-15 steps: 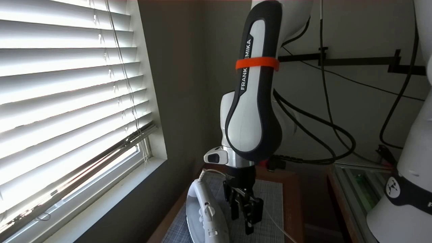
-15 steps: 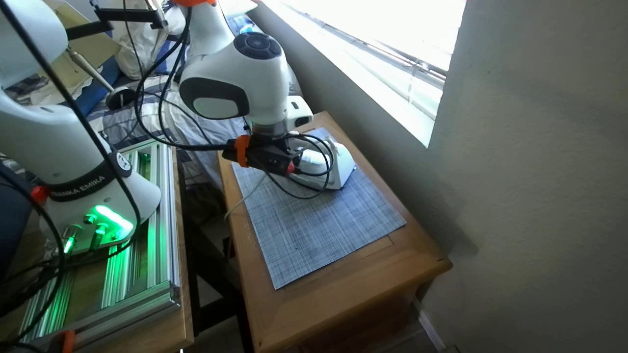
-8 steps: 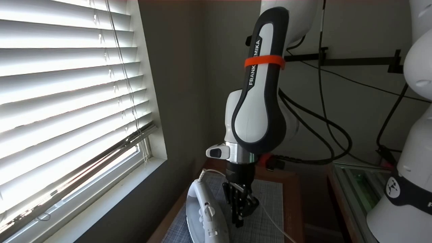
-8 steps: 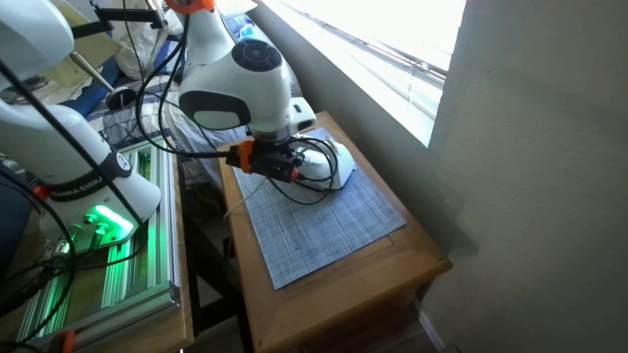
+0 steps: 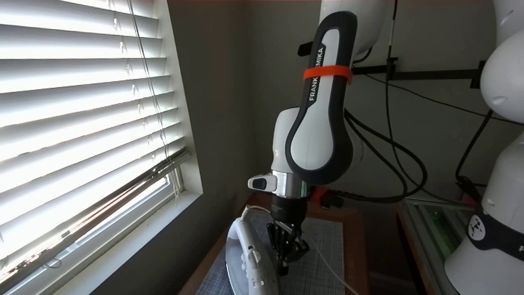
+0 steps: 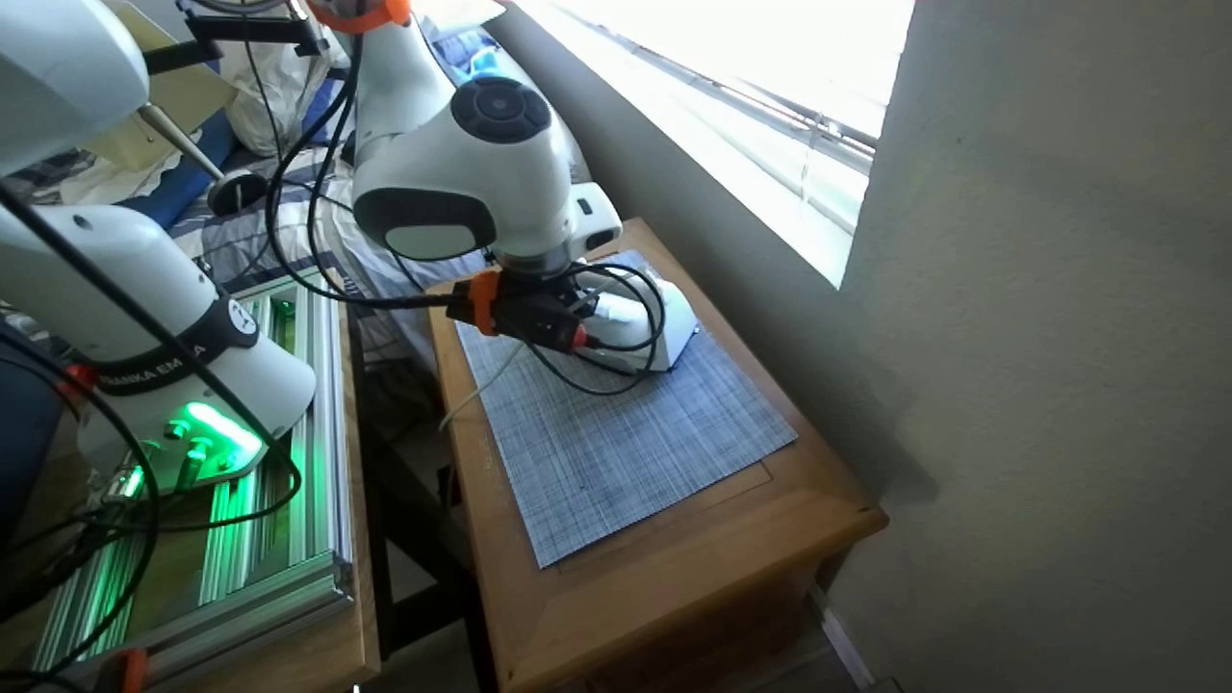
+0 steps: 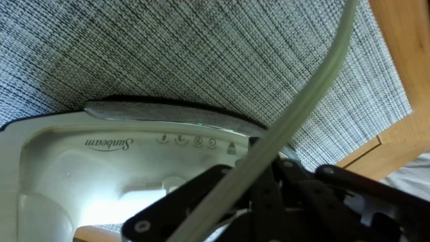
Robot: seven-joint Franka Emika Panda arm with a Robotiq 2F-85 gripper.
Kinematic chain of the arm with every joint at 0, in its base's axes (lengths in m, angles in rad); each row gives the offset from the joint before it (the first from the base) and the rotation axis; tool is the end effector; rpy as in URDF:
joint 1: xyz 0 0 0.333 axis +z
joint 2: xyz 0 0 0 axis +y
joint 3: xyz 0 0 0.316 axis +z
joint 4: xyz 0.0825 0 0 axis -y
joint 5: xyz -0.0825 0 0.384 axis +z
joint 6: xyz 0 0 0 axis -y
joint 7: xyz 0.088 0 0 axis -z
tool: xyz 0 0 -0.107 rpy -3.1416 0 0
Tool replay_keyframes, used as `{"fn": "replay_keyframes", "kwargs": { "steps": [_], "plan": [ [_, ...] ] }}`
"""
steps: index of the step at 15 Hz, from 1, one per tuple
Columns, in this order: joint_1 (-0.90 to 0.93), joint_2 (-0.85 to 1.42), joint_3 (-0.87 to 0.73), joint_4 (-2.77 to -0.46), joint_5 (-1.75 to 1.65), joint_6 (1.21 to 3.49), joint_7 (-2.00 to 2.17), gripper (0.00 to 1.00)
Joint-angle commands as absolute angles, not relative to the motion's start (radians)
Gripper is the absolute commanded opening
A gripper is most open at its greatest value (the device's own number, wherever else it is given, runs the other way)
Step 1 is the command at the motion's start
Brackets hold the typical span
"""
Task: Slightly move the iron
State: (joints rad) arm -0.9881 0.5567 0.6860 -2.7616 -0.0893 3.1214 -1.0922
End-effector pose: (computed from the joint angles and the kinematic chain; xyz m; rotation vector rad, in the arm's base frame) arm 0.3547 -0.0426 0.0960 -2.5957 -1.1223 -0.2519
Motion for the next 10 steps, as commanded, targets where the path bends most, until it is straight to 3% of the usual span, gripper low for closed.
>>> {"fn": "replay_keyframes", "kwargs": {
  "steps": [1,10],
  "plan": [
    [-1.016,0.579,0.704,-2.76,-0.14,3.162,-1.013,0.0],
    [-0.938,0.55,0.648,-2.756,-0.199,3.215,-0.814,0.0]
  ]
}}
